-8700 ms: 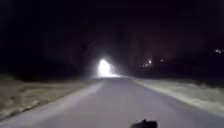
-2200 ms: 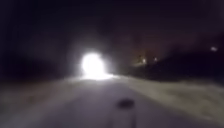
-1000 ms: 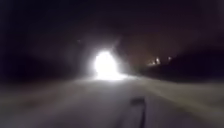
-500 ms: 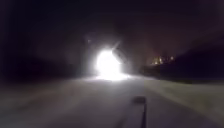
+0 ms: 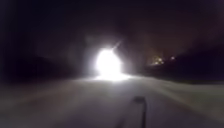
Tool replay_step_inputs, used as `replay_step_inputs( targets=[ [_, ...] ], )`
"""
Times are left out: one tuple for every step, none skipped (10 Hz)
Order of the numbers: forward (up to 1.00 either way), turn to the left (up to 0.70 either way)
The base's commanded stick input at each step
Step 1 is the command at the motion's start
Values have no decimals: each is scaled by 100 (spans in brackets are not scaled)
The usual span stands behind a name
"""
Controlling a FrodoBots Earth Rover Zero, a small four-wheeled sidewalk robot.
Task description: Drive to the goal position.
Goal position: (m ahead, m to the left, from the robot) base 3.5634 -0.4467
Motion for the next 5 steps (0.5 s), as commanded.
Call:
replay_step_inputs(
  targets=[
    [100,13],
    [100,7],
    [100,4],
    [100,3],
    [100,3]
  ],
)
